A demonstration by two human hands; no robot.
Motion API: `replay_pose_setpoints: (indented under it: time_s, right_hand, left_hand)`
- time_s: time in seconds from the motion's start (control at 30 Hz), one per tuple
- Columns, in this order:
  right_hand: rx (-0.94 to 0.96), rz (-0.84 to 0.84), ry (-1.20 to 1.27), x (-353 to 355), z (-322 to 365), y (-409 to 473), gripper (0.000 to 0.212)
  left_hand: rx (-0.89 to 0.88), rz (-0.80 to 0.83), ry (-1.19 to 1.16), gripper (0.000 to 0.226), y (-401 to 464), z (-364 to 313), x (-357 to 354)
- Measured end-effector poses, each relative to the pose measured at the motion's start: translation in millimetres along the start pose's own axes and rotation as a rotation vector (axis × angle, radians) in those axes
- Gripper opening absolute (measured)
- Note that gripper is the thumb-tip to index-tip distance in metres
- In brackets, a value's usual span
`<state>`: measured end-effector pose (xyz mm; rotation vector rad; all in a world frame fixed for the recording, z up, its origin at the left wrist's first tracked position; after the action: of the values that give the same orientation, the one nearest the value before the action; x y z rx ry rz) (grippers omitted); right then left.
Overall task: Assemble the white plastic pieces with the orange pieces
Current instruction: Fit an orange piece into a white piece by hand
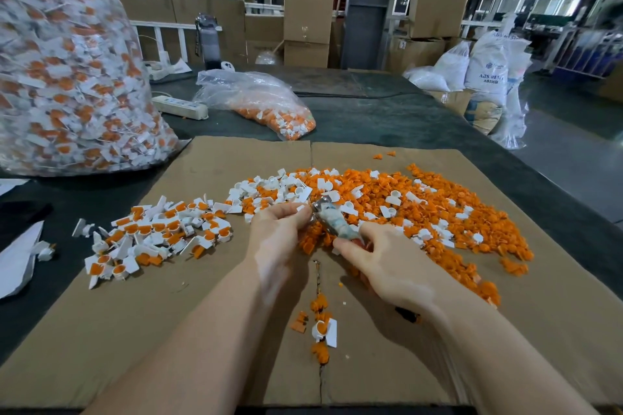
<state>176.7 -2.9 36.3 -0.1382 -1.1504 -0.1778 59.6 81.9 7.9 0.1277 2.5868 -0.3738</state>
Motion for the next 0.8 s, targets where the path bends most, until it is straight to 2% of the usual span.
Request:
replay_pose_setpoints:
  time_s: [0.17,0.33,0.43,0.6,0.67,0.7,0.8]
  right_hand:
    - [-0.006,-0.114,-0.047,-3.3,-8.9,-0.1,0.036]
    - [-0.164,-0.331,-0.306,5.0,-40.5,10.5,0.039]
    - [-0.262,-0.346,-0.537,8.0,-60.6,20.5,0.049]
    - [-0.322,-0.299,-0.737,5.6,-71.5,25.7,0.063]
    - [-0.269,-0.376,-0.801,4.2,-62.1,22.3,0.064]
    - [-0.188,-0.429,-0.743,1.5,-53.9,20.9,0.059]
    - [0.179,-0.502,-0.355,-17.5,-17.7,13.5,0.034]
  left_hand:
    - [-0.039,0.006,0.002,0.006,-3.8,-1.3,3.3]
    - [-0.257,0.082,0.385,0.022,-3.6,4.9,19.0]
    - [-0.327,0.120,0.524,0.025,-6.4,9.4,18.9]
    - [-0.362,0.108,0.618,0.024,-5.3,10.6,20.5]
    - [-0.383,0.098,0.620,0.021,-4.6,9.8,21.7]
    - [-0.393,0.105,0.623,0.020,-4.8,9.1,21.2]
    - [-0.389,0.149,0.644,0.023,-6.1,8.0,21.0]
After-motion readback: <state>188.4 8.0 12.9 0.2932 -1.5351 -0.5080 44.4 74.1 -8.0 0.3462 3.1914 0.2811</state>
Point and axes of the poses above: each hand's wrist, its own y-axis towards the middle knuckle, its own x-axis out of the back of the hand, z = x × y, the point moved 2 cm from there along y, towards the middle knuckle, and after that the axes turned 13 degrees about -y, right-handed, at the moved point
